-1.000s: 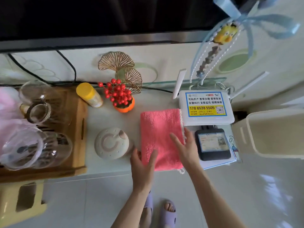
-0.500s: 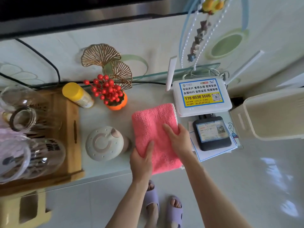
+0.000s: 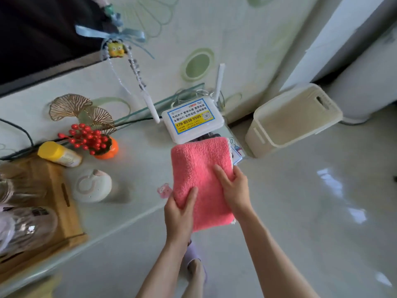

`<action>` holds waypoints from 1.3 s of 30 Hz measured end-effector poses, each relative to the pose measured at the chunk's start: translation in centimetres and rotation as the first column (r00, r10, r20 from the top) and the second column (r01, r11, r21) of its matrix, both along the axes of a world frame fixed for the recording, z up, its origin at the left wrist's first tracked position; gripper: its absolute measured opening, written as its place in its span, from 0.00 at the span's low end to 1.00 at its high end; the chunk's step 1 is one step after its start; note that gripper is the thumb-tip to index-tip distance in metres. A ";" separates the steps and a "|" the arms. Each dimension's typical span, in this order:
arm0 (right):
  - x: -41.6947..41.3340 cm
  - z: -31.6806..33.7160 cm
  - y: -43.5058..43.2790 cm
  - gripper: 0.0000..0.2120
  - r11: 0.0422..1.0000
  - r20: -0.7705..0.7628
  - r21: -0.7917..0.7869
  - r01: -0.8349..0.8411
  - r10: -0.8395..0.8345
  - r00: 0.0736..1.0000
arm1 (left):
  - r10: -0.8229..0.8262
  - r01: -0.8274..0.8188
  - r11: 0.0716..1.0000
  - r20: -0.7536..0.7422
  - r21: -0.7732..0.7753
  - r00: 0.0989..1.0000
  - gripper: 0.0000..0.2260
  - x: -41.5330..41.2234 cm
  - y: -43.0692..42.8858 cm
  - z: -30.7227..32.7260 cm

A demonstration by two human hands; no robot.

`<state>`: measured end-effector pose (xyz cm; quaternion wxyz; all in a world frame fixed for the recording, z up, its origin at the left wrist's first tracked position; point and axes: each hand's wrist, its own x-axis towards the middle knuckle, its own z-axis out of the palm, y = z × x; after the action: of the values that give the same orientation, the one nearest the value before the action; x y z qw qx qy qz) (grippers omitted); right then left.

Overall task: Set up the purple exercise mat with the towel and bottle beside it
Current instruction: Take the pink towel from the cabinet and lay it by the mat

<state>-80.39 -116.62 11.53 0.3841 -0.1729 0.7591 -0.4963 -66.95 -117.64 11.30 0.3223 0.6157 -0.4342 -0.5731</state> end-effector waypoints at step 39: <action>-15.8 -15.0 72.0 0.10 0.422 0.170 0.097 0.901 -0.899 0.403 | -0.938 0.918 0.344 0.033 0.198 0.344 0.16 -24.8 59.6 -14.2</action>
<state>-96.18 -44.65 -3.51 0.1287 0.3100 0.6883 -0.6431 -91.77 -58.07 -2.90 -0.1375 0.3197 -0.6860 -0.6390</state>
